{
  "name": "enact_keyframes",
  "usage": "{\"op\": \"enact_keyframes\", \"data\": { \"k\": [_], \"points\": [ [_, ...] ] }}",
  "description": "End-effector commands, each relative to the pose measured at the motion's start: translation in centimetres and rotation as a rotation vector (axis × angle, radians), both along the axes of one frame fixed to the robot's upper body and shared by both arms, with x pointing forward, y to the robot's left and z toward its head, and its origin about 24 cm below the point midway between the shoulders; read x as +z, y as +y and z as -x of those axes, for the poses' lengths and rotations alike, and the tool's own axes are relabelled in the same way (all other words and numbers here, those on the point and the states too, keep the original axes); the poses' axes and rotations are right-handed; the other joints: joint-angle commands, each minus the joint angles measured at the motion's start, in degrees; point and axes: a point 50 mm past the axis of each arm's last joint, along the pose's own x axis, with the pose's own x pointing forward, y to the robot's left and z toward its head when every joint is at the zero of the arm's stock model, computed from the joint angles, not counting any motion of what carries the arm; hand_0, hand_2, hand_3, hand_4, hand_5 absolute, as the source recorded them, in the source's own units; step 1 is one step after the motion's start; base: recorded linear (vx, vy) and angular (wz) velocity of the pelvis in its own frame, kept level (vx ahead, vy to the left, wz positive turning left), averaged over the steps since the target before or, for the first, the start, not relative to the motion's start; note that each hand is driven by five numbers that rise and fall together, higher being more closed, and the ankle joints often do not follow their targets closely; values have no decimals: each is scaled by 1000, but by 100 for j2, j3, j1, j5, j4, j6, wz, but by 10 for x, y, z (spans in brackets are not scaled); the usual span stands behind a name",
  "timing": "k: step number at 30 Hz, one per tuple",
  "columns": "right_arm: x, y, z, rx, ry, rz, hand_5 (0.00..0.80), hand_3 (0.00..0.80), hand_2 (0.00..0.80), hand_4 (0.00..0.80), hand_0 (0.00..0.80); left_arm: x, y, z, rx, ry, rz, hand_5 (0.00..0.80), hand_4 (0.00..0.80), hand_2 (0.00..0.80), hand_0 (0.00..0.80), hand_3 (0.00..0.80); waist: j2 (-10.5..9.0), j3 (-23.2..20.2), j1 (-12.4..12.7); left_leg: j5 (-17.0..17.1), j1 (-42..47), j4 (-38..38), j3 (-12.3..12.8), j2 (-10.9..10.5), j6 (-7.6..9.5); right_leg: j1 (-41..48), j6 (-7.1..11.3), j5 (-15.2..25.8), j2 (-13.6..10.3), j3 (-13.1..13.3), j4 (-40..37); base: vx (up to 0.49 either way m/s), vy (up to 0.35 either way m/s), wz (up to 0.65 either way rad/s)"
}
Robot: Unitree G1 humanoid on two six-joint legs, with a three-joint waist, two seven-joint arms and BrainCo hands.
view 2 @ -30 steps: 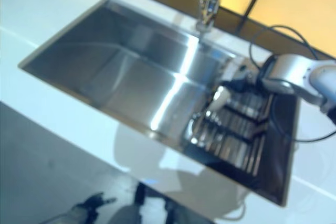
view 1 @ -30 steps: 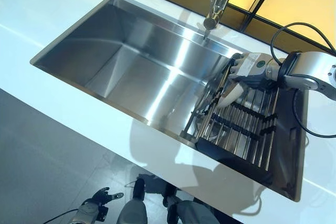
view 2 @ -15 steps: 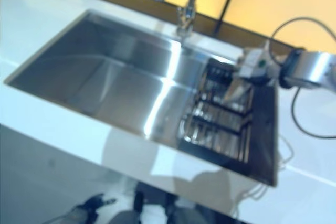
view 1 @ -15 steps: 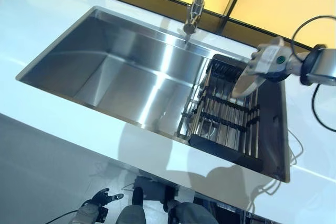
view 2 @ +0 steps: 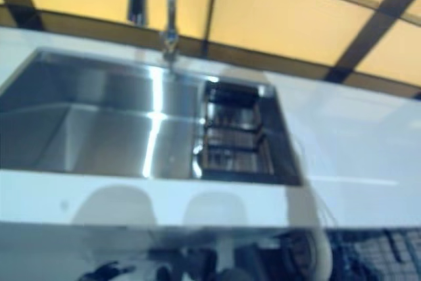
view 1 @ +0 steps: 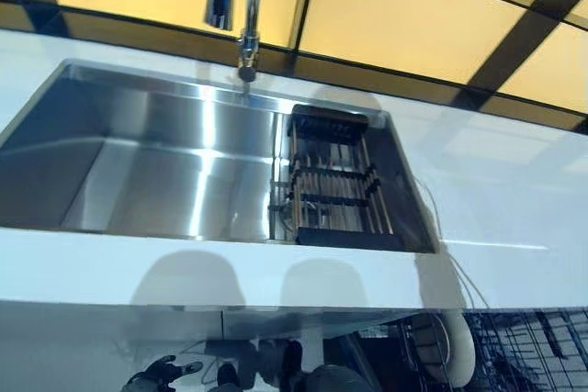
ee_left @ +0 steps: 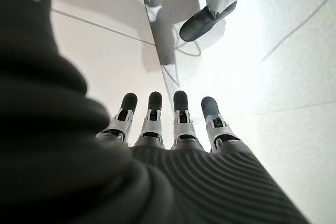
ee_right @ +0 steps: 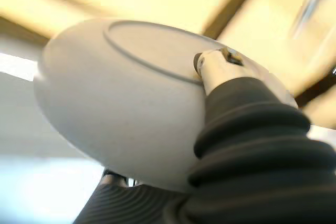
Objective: Take plates into dishwasher
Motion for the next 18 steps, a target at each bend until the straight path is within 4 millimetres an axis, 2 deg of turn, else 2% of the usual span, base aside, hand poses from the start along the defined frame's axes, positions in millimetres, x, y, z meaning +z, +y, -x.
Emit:
{"op": "enact_keyframes", "data": {
  "k": [1, 3, 4, 6, 7, 10, 13, 16, 18],
  "points": [
    [-19, -50, 3, 245, 39, -521, 800, 800, 800, 800, 800, -3, 1, 9, -52, 59, -5, 0, 0, 0, 0, 0, 186, -283, -95, -860, 61, -12, -183, -409, 189, 93, -266, -665, -142, -71, 660, 130, -18, -66],
    [-45, -52, -3, 431, 114, -635, 800, 800, 800, 800, 800, -1, 6, 12, -58, 63, -10, 0, 0, 0, 0, 0, 165, -328, -21, -874, 57, -12, 30, -350, 168, 405, -320, -731, -292, -196, 608, 84, -66, -102],
    [-49, -51, -4, 450, 122, -654, 800, 800, 800, 800, 800, 0, 8, 13, -57, 63, -12, 0, 0, 0, 0, 0, 159, -335, -8, -874, 52, -12, 73, -340, 167, 458, -330, -731, -318, -213, 597, 66, -120, -131],
    [-73, -48, -12, 591, 169, -763, 800, 800, 800, 800, 800, -1, 10, 19, -47, 68, -12, 0, 0, 0, 0, 0, 130, -372, 20, -884, 25, -12, 318, -305, 179, 724, -318, -714, -420, -256, 491, 49, -154, -128],
    [-95, -46, -22, 638, 237, -831, 800, 800, 800, 800, 800, -2, 10, 23, -38, 72, -10, 0, 0, 0, 0, 0, 133, -397, -15, -915, 8, -12, 506, -283, 220, 858, -288, -598, -528, -293, 450, 22, -207, -114],
    [-125, -30, -36, 760, 320, -891, 800, 800, 800, 800, 800, -3, 9, 25, -24, 83, -8, 0, 0, 0, 0, 0, 166, -425, -107, -925, 7, -12, 864, -208, 244, 946, -259, -477, -600, -313, 318, -23, -250, -113],
    [-158, -14, -45, 839, 412, -924, 800, 800, 800, 800, 800, -3, 9, 24, -5, 86, -12, 0, 0, 0, 0, 0, 191, -420, -250, -898, 2, -12, 1227, -117, 224, 932, -292, -534, -502, -248, 64, -100, -344, -126],
    [-191, 4, -53, 902, 518, -954, 800, 800, 800, 800, 800, -4, 7, 19, 34, 68, -13, 0, 0, 0, 0, 0, 155, -350, -394, -777, -19, -12, 1593, 23, 126, 833, -388, -727, -293, -258, -210, -172, -480, -120],
    [-201, 9, -54, 915, 560, -961, 800, 800, 800, 800, 800, -3, 6, 16, 41, 54, -16, 0, 0, 0, 0, 0, 136, -322, -407, -714, -22, -12, 1749, 94, 72, 834, -437, -862, -219, -321, -324, -190, -527, -71]
  ]
}}
